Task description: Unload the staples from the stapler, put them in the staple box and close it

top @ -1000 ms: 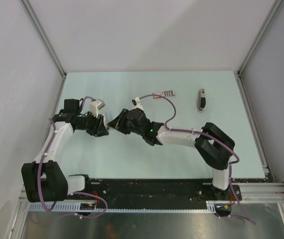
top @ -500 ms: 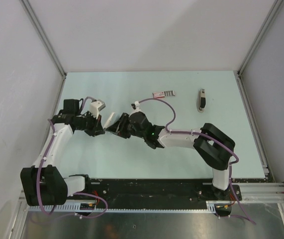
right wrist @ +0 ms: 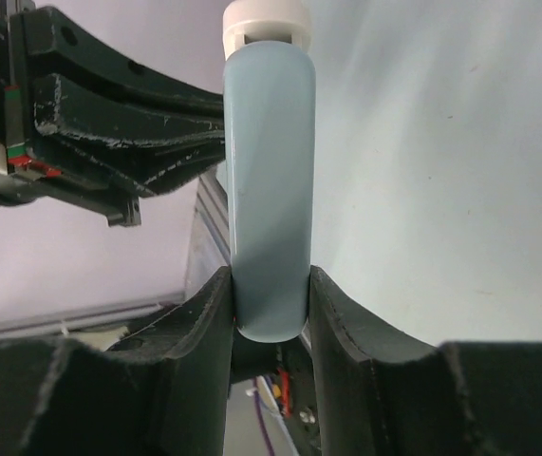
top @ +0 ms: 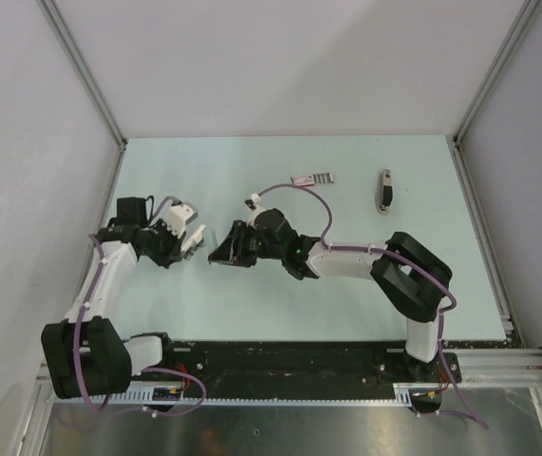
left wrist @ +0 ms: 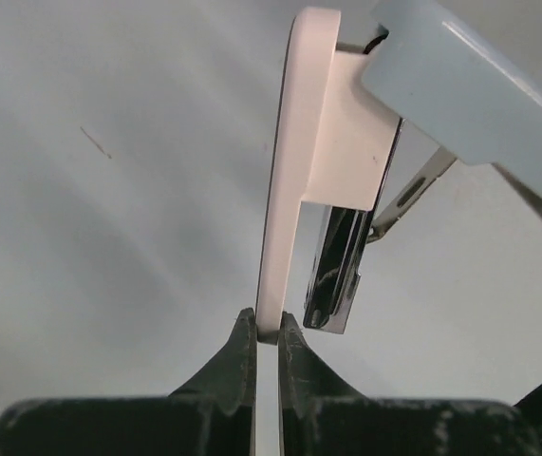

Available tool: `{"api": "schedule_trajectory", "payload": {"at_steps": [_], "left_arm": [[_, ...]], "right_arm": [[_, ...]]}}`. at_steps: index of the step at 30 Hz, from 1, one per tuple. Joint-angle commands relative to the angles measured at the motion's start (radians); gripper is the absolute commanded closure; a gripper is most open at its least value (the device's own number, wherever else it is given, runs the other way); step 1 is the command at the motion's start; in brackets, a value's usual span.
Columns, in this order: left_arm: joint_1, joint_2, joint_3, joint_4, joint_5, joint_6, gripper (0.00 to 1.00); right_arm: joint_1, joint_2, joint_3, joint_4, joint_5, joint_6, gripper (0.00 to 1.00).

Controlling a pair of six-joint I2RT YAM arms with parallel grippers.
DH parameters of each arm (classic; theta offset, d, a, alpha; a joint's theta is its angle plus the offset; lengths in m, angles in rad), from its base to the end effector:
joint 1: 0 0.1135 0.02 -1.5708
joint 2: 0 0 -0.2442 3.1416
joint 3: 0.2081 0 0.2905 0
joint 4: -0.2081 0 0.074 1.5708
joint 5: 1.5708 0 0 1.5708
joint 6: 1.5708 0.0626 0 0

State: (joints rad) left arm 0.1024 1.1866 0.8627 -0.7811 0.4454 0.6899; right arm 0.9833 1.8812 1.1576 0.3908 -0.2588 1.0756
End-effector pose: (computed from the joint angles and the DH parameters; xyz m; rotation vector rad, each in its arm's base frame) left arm 0.2769 0.0013 0.1897 0.8629 2.3831 -0.2971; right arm 0.2497 0.4038 0.1589 -0.1045 2.2572 1.5245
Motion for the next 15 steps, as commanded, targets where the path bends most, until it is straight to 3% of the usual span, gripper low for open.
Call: {"api": "schedule_trajectory", "payload": {"at_steps": [1, 8, 15], "left_arm": [[0.020, -0.071, -0.051, 0.100, -0.134, 0.125, 1.00], [0.007, -0.141, -0.099, 0.187, -0.186, 0.256, 1.00], [-0.085, -0.241, -0.232, 0.285, -0.246, 0.355, 1.00]], "right_arm": [[0.005, -0.010, -0.008, -0.026, -0.099, -0.179, 1.00], [0.043, -0.007, -0.008, -0.089, -0.123, -0.423, 1.00], [0.060, 0.014, -0.008, -0.037, -0.107, -0.447, 1.00]]}}
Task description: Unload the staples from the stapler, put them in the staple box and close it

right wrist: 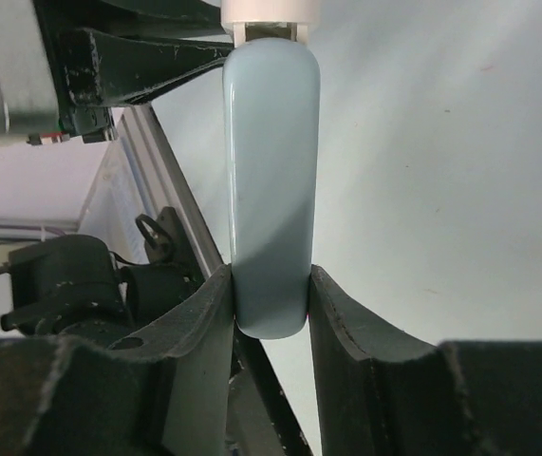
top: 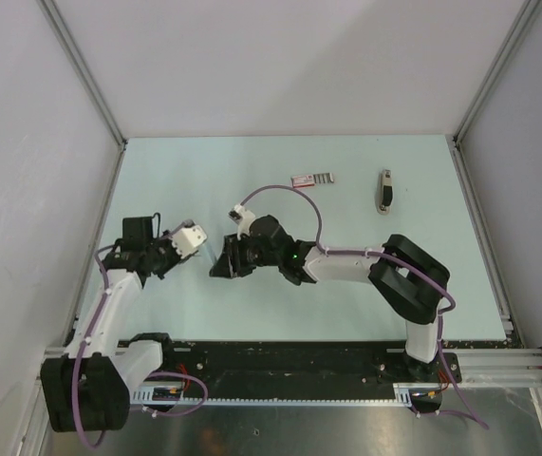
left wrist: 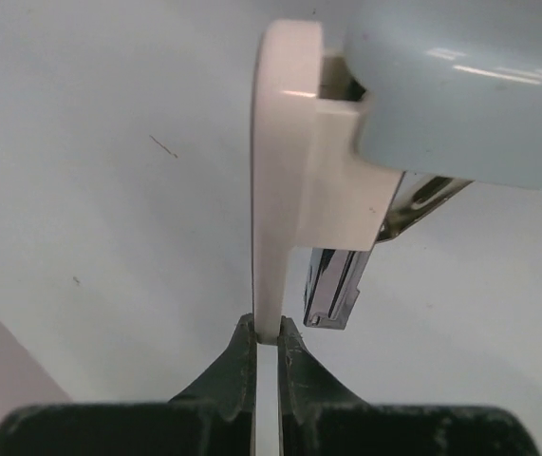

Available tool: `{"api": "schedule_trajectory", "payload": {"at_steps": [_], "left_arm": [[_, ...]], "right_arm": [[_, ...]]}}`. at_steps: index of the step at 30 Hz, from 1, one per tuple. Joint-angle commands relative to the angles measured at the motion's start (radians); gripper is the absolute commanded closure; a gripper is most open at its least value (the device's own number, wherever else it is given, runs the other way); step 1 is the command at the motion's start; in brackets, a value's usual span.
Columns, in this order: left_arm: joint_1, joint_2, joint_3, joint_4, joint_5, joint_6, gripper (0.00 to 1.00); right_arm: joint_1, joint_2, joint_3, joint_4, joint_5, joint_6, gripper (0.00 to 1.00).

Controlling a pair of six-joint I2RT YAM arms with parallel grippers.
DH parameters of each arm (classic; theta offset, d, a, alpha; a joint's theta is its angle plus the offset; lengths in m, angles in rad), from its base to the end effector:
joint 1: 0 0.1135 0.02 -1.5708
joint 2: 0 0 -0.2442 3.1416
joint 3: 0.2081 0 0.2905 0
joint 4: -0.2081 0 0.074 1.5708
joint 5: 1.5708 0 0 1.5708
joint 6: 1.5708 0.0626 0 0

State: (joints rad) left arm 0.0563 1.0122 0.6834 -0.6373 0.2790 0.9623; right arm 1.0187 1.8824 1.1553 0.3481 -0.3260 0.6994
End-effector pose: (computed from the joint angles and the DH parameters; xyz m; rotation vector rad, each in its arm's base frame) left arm 0.2558 -0.0029 0.1752 1.1841 2.1842 0.0732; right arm 0.2299 0.4115 0.1525 -0.5952 2.1447 1.3735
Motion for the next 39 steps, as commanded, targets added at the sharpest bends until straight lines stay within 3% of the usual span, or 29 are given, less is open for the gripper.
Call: {"api": "schedule_trajectory", "payload": {"at_steps": [1, 14, 17, 22, 25, 31, 35, 39], "left_arm": [[-0.064, -0.078, -0.066, 0.147, -0.083, 0.077, 1.00], [-0.156, -0.201, -0.159, 0.239, -0.134, 0.020, 0.99], [-0.163, -0.189, -0.102, 0.140, -0.066, -0.062, 0.88], [-0.164, -0.152, 0.037, -0.041, 0.137, -0.234, 0.59], [-0.164, -0.147, 0.093, -0.094, 0.229, -0.316, 0.51], [-0.113, -0.143, 0.249, -0.104, 0.233, -0.493, 0.46], [-0.029, -0.114, 0.372, -0.104, 0.197, -0.614, 0.16], [0.076, -0.036, 0.454, -0.110, 0.166, -0.706, 0.04]], "right_arm": [[0.025, 0.017, -0.006, 0.021, -0.032, -0.064, 1.00], [0.047, 0.047, -0.006, 0.121, 0.059, -0.022, 1.00], [0.043, 0.040, -0.003, 0.150, 0.089, 0.000, 1.00], [0.018, 0.041, 0.053, 0.103, 0.135, 0.013, 1.00], [0.011, 0.047, 0.094, 0.025, 0.154, -0.011, 1.00], [0.019, 0.081, 0.198, -0.252, 0.256, -0.100, 1.00], [0.037, 0.140, 0.289, -0.435, 0.279, -0.162, 1.00], [0.088, 0.284, 0.491, -0.680, 0.313, -0.233, 1.00]]}}
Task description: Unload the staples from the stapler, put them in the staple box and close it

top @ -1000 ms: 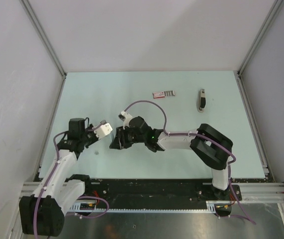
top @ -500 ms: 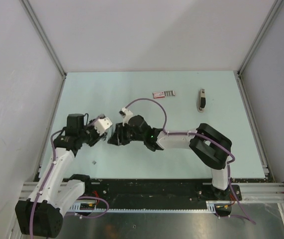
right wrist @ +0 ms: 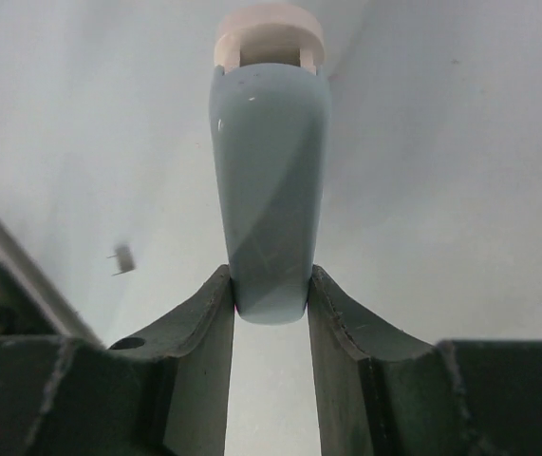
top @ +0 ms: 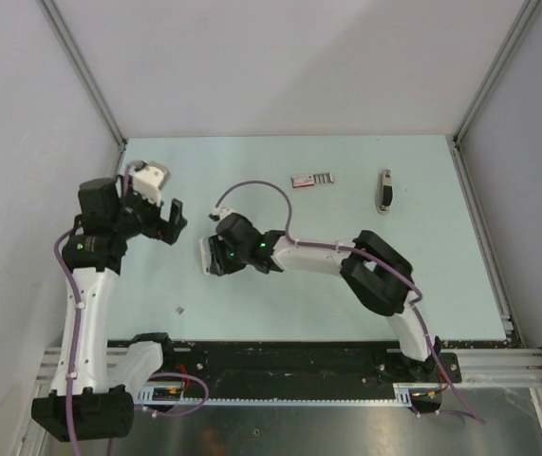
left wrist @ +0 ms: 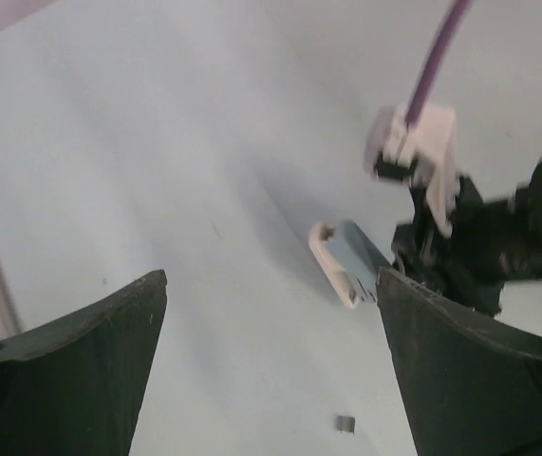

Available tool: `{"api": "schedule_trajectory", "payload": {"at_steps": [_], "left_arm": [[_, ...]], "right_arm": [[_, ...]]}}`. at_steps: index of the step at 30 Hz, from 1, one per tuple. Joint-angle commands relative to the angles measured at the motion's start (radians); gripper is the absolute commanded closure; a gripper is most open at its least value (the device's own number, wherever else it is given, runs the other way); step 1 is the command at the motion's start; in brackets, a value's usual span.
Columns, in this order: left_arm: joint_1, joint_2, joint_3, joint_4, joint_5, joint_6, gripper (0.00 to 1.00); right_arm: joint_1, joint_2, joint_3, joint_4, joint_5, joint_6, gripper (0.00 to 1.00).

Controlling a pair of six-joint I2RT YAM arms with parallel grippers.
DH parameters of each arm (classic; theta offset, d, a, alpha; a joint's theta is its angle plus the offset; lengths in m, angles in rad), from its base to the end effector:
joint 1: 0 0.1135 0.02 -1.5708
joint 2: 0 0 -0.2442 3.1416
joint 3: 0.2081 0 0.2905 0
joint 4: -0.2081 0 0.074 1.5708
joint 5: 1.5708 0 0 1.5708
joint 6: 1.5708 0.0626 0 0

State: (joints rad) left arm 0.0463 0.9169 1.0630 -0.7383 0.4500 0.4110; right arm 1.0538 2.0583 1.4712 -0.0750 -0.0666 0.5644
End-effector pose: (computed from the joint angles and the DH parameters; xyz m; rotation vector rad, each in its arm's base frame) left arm 0.2531 -0.0155 0.3353 0.6293 2.0083 -0.2136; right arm 0.2494 0.4471 0.1379 -0.6210 2.3254 0.9060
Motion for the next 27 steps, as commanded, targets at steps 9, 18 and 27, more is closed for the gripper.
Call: {"api": "schedule_trajectory", "payload": {"at_steps": [9, 18, 27], "left_arm": [[0.174, 0.092, 0.069, -0.013, -0.002, -0.185, 0.00], [0.241, 0.130, 0.039, -0.012, 0.001, -0.203, 0.01], [0.282, 0.192, 0.059, -0.006, -0.042, -0.248, 0.01]], "right_arm": [[0.116, 0.290, 0.514, -0.569, 0.121, -0.152, 1.00], [0.148, 0.428, 0.745, -0.694, 0.129, -0.152, 0.67], [0.132, 0.368, 0.776, -0.660, 0.080, -0.129, 0.34]]}}
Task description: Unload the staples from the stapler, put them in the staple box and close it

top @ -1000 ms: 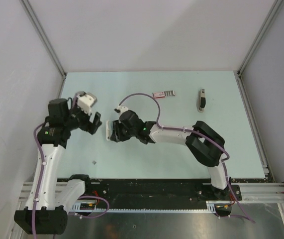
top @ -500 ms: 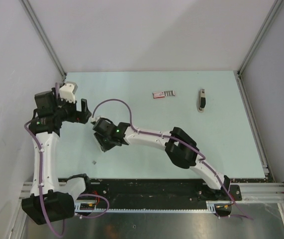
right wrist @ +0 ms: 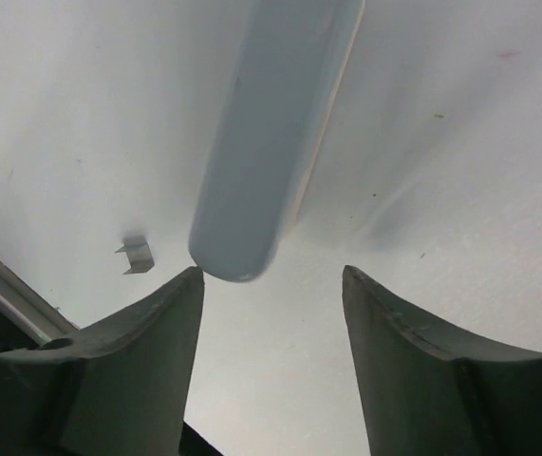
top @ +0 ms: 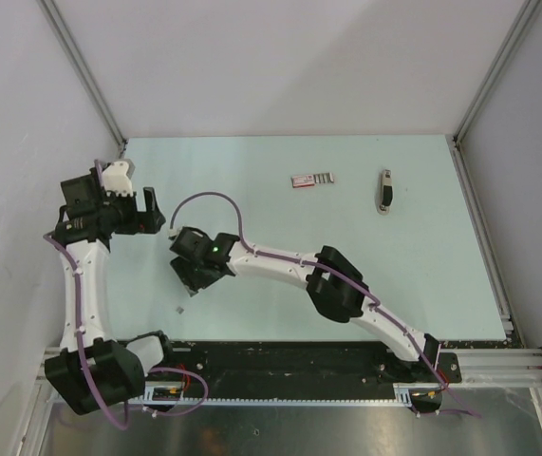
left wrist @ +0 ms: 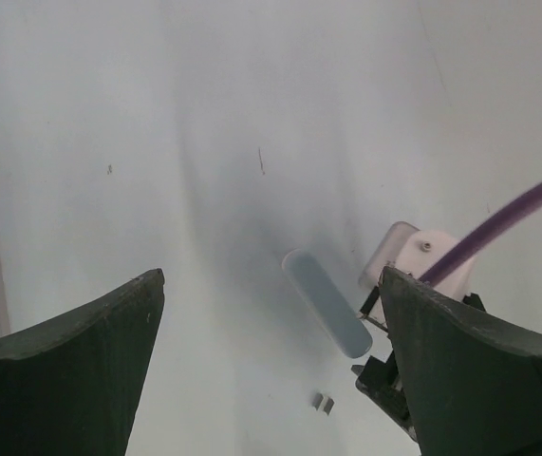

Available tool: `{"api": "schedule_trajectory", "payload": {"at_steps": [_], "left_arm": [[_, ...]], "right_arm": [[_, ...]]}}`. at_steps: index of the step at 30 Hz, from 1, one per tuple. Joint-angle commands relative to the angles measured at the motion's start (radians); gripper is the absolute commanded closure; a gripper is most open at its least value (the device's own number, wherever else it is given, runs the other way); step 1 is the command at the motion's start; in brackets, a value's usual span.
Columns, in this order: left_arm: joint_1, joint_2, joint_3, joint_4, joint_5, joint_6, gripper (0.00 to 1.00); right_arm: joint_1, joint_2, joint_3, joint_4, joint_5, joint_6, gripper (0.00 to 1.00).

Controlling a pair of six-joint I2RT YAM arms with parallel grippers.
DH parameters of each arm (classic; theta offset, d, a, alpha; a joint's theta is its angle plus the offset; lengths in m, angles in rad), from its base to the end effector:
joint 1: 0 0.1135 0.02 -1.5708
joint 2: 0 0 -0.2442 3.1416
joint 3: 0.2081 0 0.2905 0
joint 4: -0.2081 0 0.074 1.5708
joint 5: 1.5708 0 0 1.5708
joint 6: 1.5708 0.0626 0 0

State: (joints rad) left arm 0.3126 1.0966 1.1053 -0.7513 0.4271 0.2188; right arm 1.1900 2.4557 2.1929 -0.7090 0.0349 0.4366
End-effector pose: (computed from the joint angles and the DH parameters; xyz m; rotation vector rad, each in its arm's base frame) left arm 0.2827 0.0641 0.3047 0.1079 2.2394 -0.2094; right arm 0.2161 0.5340 0.1395 -0.9613 2.4690 0.5626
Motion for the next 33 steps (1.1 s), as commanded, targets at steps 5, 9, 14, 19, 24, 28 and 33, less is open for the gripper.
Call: {"api": "schedule_trajectory", "payload": {"at_steps": [5, 9, 14, 19, 24, 28, 33], "left_arm": [[0.008, 0.022, 0.007, 0.006, -0.035, -0.044, 0.01], [-0.046, 0.012, -0.009, 0.007, -0.076, -0.031, 0.01], [-0.164, -0.004, -0.018, 0.007, -0.145, -0.038, 0.00], [-0.283, 0.016, -0.010, 0.006, -0.204, -0.048, 0.01], [-0.404, 0.087, 0.006, 0.008, -0.244, -0.057, 0.01], [-0.463, 0.158, 0.023, 0.011, -0.246, -0.061, 0.01], [-0.534, 0.211, 0.039, 0.013, -0.261, -0.063, 0.00]], "right_arm": [[-0.058, -0.222, -0.097, 0.013, -0.023, -0.008, 0.25], [-0.158, -0.403, -0.249, 0.042, 0.004, -0.017, 0.20], [-0.368, -0.552, -0.348, 0.007, 0.064, -0.052, 0.10], [-0.649, -0.606, -0.383, -0.010, 0.145, -0.078, 0.03], [-0.891, -0.564, -0.393, 0.010, 0.213, -0.087, 0.03], [-1.019, -0.454, -0.371, 0.013, 0.248, -0.095, 0.05], [-1.086, -0.343, -0.362, 0.030, 0.257, -0.093, 0.06]]}}
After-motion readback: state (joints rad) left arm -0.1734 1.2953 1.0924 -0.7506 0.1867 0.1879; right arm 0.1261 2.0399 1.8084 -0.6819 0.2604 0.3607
